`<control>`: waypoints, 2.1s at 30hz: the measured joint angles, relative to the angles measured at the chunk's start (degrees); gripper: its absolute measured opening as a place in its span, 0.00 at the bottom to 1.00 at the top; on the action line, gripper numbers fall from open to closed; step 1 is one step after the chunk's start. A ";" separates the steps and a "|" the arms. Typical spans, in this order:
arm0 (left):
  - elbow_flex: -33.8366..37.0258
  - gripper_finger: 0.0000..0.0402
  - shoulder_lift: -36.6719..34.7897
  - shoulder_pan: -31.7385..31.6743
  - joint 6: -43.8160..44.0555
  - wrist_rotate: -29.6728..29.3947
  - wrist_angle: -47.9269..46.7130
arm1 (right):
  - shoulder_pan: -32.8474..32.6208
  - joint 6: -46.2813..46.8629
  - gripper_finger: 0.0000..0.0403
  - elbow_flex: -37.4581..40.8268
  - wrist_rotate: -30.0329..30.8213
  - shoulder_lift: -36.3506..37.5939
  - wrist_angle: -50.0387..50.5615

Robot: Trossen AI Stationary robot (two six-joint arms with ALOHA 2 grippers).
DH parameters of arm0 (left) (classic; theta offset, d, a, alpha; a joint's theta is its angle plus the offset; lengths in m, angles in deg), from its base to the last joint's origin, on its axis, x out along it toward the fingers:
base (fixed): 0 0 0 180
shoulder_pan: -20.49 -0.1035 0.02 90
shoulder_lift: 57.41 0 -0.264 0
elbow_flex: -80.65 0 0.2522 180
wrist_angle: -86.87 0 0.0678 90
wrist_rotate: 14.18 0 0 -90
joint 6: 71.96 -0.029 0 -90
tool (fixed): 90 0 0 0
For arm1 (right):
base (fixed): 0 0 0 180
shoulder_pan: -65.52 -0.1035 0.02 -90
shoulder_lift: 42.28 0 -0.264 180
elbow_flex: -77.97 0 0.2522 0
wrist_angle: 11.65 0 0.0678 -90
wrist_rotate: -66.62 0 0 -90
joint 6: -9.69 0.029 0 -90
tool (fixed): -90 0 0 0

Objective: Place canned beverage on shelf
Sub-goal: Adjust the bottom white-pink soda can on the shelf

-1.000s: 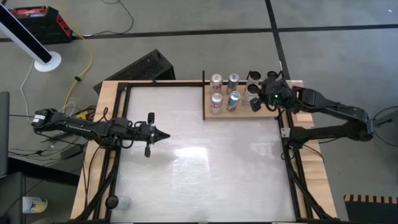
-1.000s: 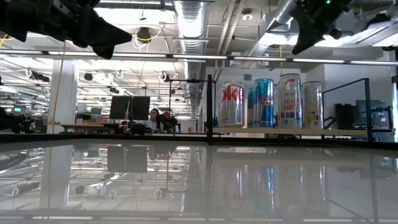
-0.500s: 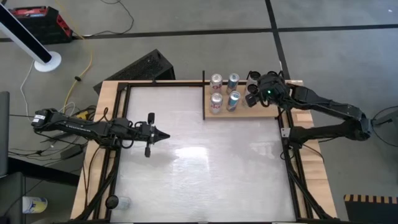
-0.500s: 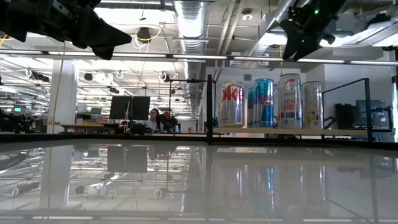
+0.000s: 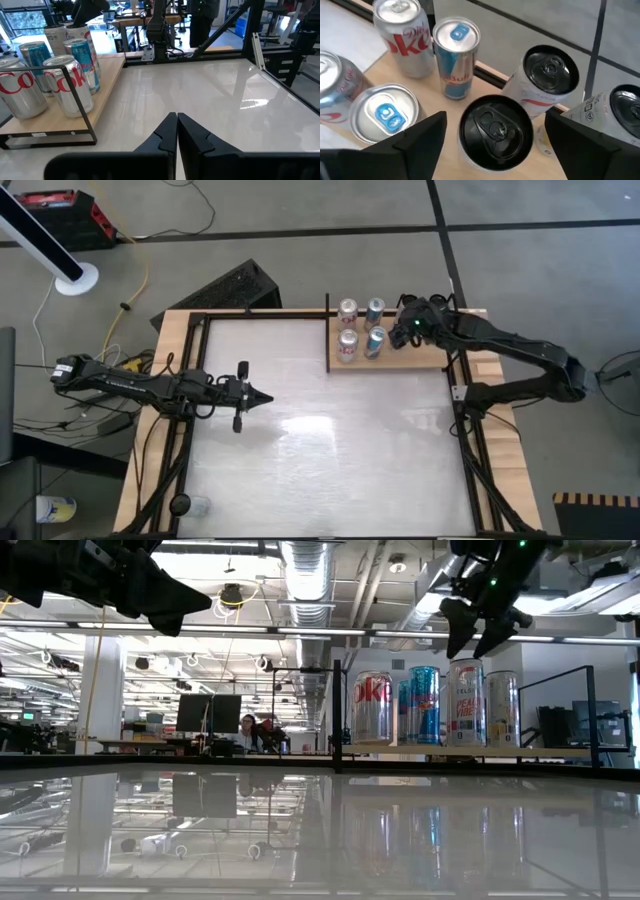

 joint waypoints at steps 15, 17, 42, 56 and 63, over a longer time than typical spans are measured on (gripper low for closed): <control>0.00 0.00 0.00 0.00 0.13 0.00 -0.39 | 1.58 1.23 0.90 1.87 -1.52 -1.16 2.27; 0.00 0.00 0.00 0.00 0.15 0.01 -0.39 | 1.62 1.22 0.89 1.88 -1.51 -1.16 2.56; 0.00 0.00 0.00 0.00 1.09 0.00 -0.37 | 1.60 0.77 0.70 1.79 -2.13 -0.85 6.91; 0.00 0.00 0.00 0.00 1.09 0.02 -0.37 | 1.45 0.34 0.79 2.20 -5.62 -1.23 8.74; 0.00 0.00 0.00 0.01 1.16 0.02 -0.37 | 1.99 0.36 0.79 2.03 -5.18 -1.07 8.49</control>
